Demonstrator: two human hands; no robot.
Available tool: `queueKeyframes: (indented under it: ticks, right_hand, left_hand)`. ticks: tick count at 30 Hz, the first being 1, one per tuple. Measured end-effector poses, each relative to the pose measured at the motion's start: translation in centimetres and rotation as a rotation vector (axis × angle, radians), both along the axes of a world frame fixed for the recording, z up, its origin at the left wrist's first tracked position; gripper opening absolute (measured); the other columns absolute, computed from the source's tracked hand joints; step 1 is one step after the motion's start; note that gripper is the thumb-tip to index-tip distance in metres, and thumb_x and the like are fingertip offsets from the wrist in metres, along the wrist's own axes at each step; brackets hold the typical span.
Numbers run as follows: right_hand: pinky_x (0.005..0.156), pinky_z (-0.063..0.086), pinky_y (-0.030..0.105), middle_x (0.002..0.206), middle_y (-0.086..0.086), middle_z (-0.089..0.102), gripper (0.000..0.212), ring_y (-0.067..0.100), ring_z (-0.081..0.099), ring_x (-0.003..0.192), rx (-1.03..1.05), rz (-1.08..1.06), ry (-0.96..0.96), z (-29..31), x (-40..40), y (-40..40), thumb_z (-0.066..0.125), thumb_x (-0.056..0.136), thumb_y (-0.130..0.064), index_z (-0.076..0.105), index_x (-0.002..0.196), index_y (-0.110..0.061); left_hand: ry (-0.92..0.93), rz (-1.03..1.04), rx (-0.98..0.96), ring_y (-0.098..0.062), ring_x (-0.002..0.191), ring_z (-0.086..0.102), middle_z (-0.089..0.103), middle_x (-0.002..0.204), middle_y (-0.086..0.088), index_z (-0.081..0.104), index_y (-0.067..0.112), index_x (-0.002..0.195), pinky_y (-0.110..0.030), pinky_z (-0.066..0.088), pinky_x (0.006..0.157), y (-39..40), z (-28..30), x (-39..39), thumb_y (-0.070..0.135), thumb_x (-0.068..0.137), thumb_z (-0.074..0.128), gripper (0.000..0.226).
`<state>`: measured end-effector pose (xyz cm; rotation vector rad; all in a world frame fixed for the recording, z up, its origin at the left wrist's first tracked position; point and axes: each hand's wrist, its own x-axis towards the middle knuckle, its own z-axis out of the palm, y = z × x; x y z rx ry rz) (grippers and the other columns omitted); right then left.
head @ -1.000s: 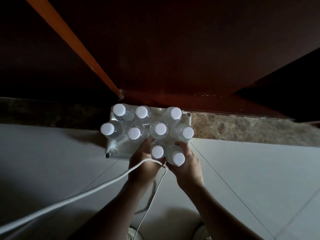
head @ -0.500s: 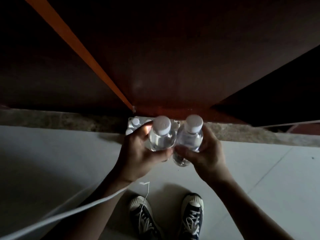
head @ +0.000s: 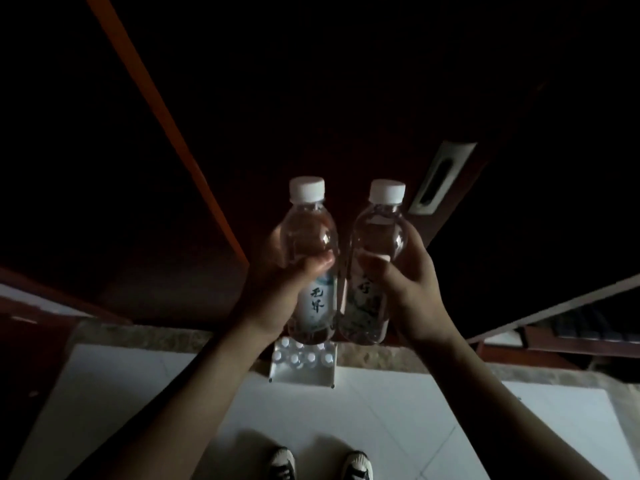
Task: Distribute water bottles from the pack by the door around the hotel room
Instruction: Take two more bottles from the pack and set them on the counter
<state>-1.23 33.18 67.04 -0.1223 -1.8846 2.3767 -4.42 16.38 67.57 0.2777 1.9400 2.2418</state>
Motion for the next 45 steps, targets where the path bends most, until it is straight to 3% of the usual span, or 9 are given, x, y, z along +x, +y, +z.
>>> queueKeyframes:
  ticks: [6,13,17,22,26,32,35,40,45]
  right_hand:
    - [0.068,0.055,0.025,0.089,-0.007,0.07,0.041,0.011,0.069,0.082,0.023,-0.128,0.12,12.1,2.3,0.7,0.069,0.076,-0.02,0.059,0.115,-0.016]
    - [0.067,0.057,0.035,0.084,-0.001,0.068,0.046,0.018,0.069,0.075,0.09,-0.247,0.179,19.3,4.6,0.9,0.078,0.065,-0.023,0.059,0.106,-0.015]
    - [0.073,0.058,0.048,0.088,0.006,0.066,0.034,0.027,0.067,0.079,0.108,-0.424,0.223,21.4,7.1,2.8,0.073,0.072,-0.014,0.059,0.103,-0.014]
    - [0.062,0.056,0.035,0.074,0.001,0.066,0.026,0.018,0.065,0.066,0.047,-0.731,0.278,23.1,14.1,7.5,0.07,0.069,-0.008,0.062,0.093,-0.015]
    - [0.067,0.055,0.042,0.077,0.005,0.067,0.03,0.024,0.063,0.069,0.025,-0.912,0.323,24.3,21.6,12.9,0.072,0.067,-0.01,0.064,0.096,-0.016]
    - [0.062,0.056,0.035,0.08,0.006,0.068,0.04,0.022,0.067,0.071,0.116,-1.13,0.335,25.8,34.6,21.0,0.07,0.073,-0.009,0.059,0.111,-0.005]
    - [0.064,0.057,0.037,0.081,0.007,0.068,0.043,0.025,0.067,0.072,0.144,-1.245,0.327,25.9,40.3,25.0,0.078,0.066,-0.018,0.062,0.106,-0.011]
    - [0.063,0.057,0.033,0.089,0.009,0.065,0.053,0.026,0.067,0.074,0.176,-1.356,0.32,25.7,47.4,30.8,0.072,0.072,-0.016,0.053,0.119,-0.001]
    - [0.061,0.056,0.032,0.091,0.012,0.064,0.066,0.024,0.069,0.072,0.18,-1.435,0.292,25.6,51.2,36.1,0.075,0.062,-0.029,0.053,0.12,-0.005]
  left_hand:
    - [0.134,-0.049,0.065,-0.017,0.078,0.071,0.069,0.094,-0.009,0.067,0.036,0.092,-0.033,0.056,0.065,0.4,13.7,0.9,0.035,0.068,0.068,0.024]
    - [0.228,-0.209,0.084,-0.021,0.081,0.067,0.065,0.091,-0.01,0.063,0.018,0.098,-0.03,0.057,0.068,1.9,20.6,1.4,0.036,0.068,0.067,0.035]
    - [0.201,-0.353,0.135,-0.023,0.079,0.065,0.066,0.092,-0.01,0.064,0.023,0.097,-0.034,0.056,0.066,5.1,22.2,2.0,0.036,0.068,0.067,0.032]
    - [0.163,-0.628,0.188,-0.02,0.066,0.064,0.067,0.08,-0.006,0.061,0.013,0.099,-0.032,0.055,0.056,12.7,23.7,5.9,0.025,0.066,0.071,0.036]
    - [0.16,-0.829,0.19,-0.022,0.068,0.066,0.067,0.084,-0.01,0.069,0.024,0.091,-0.032,0.056,0.059,19.9,24.8,10.9,0.037,0.058,0.073,0.035]
    - [0.186,-1.084,0.153,-0.028,0.076,0.068,0.067,0.093,-0.016,0.063,0.009,0.108,-0.039,0.056,0.067,32.4,26.3,21.0,0.043,0.062,0.072,0.058]
    - [0.176,-1.17,0.18,-0.033,0.08,0.066,0.067,0.095,-0.02,0.064,0.008,0.106,-0.045,0.056,0.071,37.9,26.3,26.1,0.04,0.062,0.072,0.055]
    - [0.142,-1.289,0.226,-0.029,0.074,0.067,0.066,0.092,-0.019,0.062,0.004,0.107,-0.039,0.058,0.064,45.3,26.0,32.4,0.037,0.062,0.072,0.056]
    - [0.152,-1.366,0.189,-0.029,0.074,0.069,0.067,0.093,-0.019,0.059,0.001,0.112,-0.034,0.056,0.063,52.4,25.9,35.7,0.042,0.064,0.071,0.065]
